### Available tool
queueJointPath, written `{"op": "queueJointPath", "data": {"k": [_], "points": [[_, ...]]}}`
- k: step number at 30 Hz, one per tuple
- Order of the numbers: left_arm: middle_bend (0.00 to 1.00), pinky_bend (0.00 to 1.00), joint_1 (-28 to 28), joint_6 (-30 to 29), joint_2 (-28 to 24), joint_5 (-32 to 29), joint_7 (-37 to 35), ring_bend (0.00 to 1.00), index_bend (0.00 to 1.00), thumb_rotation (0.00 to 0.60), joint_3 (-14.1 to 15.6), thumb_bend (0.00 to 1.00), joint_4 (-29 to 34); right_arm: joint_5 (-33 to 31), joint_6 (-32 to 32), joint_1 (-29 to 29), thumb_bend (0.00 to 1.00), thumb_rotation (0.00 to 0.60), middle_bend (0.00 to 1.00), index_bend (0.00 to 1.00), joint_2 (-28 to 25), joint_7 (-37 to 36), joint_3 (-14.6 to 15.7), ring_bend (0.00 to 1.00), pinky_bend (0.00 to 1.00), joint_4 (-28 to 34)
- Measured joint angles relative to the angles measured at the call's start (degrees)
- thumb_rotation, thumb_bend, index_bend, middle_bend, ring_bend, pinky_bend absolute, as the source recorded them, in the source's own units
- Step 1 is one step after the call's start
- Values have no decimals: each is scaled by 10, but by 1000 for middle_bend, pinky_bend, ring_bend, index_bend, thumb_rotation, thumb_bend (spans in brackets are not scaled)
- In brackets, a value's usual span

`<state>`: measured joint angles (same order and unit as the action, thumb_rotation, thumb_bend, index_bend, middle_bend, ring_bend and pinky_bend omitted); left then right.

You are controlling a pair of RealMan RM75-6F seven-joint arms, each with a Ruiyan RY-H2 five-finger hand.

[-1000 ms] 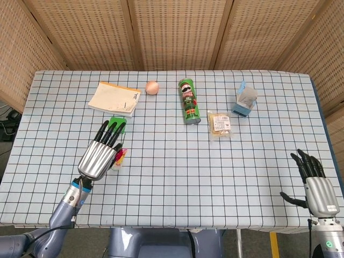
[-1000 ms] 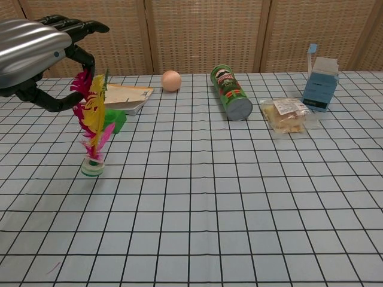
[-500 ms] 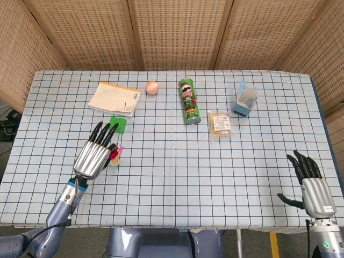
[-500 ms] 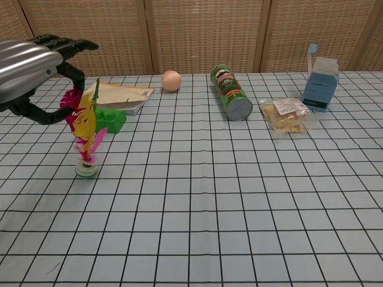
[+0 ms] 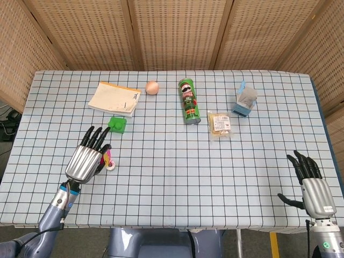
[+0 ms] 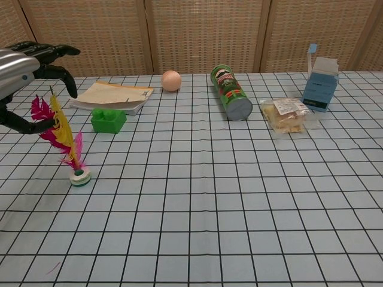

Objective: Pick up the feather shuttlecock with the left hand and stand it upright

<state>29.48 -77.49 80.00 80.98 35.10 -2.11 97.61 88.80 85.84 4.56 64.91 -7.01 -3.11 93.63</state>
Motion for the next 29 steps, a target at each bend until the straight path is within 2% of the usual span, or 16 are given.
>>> {"op": "queueJointPath", "data": {"k": [9,14,16,19,21,26,29], "points": [[0,0,-23,-26,-27,30,-29,0,182,600,5,327,25,0,4,-1,20,600,0,0,-2,-3,-1,0,0,1],[0,0,-61,-78,-44,53,-63,0,135,600,16,303,50,-2,6,-2,20,600,0,0,-4,-5,-3,0,0,1],[0,0,-83,-108,-48,69,-83,0,108,600,25,275,52,-2,6,-2,20,600,0,0,-4,-4,-3,0,0,1],[0,0,-116,-145,-51,85,-109,0,26,600,38,127,46,-1,8,-3,20,600,0,0,-5,0,-3,0,0,2],[0,0,-142,-162,-54,89,-122,0,2,600,51,85,38,1,9,-4,20,600,0,0,-6,5,-2,0,0,4],[0,0,-200,-176,-69,72,-130,0,0,600,84,62,7,9,15,-5,20,600,0,0,-5,31,0,0,0,8],[0,0,-218,-179,-74,62,-135,0,0,600,89,63,-7,13,16,-5,20,600,0,0,-2,39,1,0,0,12]]}}
